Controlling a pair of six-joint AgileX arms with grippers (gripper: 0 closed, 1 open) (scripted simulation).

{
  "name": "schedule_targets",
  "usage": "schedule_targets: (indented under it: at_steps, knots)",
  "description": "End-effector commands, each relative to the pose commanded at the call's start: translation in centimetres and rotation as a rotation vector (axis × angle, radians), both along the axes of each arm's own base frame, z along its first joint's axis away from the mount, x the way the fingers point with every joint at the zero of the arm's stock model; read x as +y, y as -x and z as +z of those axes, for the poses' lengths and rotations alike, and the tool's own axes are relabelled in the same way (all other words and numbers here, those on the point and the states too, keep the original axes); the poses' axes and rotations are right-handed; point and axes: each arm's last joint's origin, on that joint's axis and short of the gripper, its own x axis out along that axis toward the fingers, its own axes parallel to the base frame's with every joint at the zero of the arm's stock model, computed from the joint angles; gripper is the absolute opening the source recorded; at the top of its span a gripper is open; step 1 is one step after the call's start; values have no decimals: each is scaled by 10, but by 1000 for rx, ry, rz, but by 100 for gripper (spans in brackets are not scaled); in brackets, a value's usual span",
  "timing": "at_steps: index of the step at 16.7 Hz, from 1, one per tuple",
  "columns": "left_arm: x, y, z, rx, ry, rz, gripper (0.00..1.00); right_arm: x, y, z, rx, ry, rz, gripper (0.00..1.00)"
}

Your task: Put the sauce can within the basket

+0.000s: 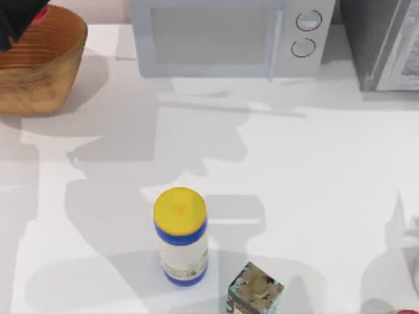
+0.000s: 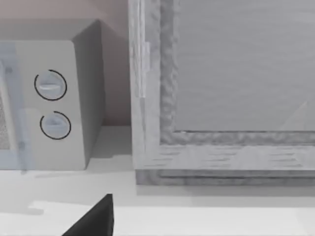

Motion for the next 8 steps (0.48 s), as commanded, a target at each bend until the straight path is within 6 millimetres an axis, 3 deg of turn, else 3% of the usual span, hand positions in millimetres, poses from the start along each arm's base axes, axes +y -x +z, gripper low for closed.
schedule_targets:
  at_steps: [2, 4, 6, 8]
  knots:
    - [51, 6, 8, 66, 19, 114, 0, 0, 0, 0, 0, 0, 0, 100]
    - [88, 14, 13, 114, 40, 196, 0, 0, 0, 0, 0, 0, 0, 100]
    - [107, 17, 15, 143, 55, 238, 0, 0, 0, 0, 0, 0, 0, 100]
    - [109, 18, 15, 148, 58, 244, 0, 0, 0, 0, 0, 0, 0, 100]
